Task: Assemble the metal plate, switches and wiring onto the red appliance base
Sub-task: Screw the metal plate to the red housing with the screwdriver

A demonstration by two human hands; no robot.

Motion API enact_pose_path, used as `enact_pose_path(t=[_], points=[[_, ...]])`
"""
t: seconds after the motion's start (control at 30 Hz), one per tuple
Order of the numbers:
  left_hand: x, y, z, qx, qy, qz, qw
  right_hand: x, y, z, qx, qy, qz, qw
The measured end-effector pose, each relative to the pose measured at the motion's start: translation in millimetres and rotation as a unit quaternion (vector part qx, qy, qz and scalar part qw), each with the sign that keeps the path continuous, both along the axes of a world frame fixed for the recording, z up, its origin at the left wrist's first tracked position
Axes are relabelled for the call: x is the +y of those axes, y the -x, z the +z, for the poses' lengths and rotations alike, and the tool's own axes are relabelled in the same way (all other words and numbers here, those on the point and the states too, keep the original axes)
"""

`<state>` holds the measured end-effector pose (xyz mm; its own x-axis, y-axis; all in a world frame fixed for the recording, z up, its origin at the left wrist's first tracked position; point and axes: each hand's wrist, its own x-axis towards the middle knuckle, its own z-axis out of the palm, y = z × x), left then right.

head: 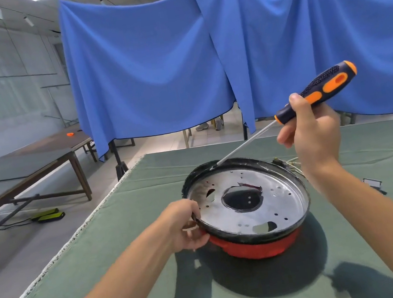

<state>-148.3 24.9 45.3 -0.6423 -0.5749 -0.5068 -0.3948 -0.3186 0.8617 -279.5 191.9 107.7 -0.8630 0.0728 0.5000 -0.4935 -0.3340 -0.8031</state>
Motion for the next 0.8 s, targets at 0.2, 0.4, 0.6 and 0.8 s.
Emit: enact_pose_path(t=[0.2, 0.4, 0.6, 0.8], points=[[-69.5, -19.0, 16.1, -0.073, 0.115, -0.18, 0.974, -1.7, -4.3, 8.3, -0.003, 0.009, 0.005, 1.0], [-77.1, -11.5, 14.1, -0.096, 0.224, -0.253, 0.936, -15.6, -12.1, 6.6, -0.002, -0.004, 0.01, 1.0], [-71.1, 3.1, 7.0, -0.066, 0.318, -0.242, 0.914, -28.7, -16.3, -6.6, 0.016, -0.027, 0.007, 0.999], [-73.4, -4.9, -0.3, 0.007, 0.259, -0.231, 0.938, -39.1, -16.4, -11.5, 0.048, -0.03, 0.0, 0.998]])
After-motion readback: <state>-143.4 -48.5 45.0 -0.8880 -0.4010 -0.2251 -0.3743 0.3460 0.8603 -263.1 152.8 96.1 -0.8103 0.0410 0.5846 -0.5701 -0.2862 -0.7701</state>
